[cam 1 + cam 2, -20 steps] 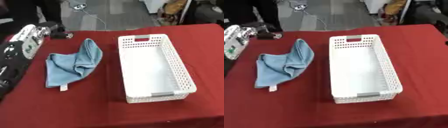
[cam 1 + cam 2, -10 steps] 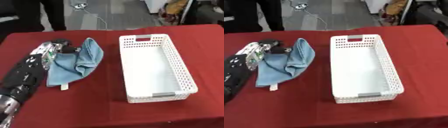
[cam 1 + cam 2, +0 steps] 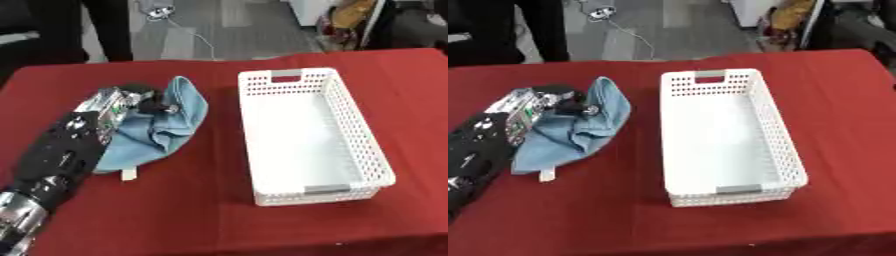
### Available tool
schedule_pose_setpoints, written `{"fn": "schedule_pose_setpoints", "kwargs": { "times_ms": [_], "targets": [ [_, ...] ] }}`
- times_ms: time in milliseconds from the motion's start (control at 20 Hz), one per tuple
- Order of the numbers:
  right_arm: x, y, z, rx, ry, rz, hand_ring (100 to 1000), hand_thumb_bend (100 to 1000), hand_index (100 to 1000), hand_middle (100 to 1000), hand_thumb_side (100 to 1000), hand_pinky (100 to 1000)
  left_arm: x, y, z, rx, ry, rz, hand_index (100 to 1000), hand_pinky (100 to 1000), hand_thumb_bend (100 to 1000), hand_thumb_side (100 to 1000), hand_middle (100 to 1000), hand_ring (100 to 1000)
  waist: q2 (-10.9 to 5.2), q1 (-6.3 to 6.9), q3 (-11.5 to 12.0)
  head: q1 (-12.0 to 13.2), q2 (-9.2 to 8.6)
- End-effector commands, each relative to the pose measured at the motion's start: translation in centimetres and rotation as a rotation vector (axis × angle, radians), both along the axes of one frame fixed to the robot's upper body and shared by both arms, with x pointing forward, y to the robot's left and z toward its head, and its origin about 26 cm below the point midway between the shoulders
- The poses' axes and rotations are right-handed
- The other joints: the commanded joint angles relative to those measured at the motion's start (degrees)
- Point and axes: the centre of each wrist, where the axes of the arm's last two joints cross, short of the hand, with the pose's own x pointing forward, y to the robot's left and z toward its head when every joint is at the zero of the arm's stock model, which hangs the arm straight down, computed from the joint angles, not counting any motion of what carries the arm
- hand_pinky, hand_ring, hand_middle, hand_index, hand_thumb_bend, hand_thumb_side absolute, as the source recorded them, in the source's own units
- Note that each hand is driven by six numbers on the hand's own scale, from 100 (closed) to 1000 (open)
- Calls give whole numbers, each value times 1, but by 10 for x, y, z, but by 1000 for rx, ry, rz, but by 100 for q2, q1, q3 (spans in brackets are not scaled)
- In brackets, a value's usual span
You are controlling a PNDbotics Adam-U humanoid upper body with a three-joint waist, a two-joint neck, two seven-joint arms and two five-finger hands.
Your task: Pick up objects on the table and place them in the box.
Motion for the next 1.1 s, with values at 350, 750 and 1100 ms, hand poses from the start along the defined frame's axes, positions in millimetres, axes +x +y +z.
{"fn": "schedule_pose_setpoints", "kwargs": {
  "times_ms": [350,750,1100],
  "targets": [
    [1,-1,10,-21,-25,7,953,100,1000,885,933,814,-7,-4,6,21,89,-88,936,795,619,1000,842,791,-74,13,-30,6,-9],
    [1,0,11,-16,-31,10,953,100,1000,885,934,814,-11,-9,-23,102,140,-62,782,639,570,654,682,601,-50,-2,-42,40,-9],
    [2,2,12,-15,-35,15,954,100,1000,886,935,815,-11,-6,-34,285,119,-88,565,387,622,490,500,376,-29,-7,-40,60,-9]
  ]
}}
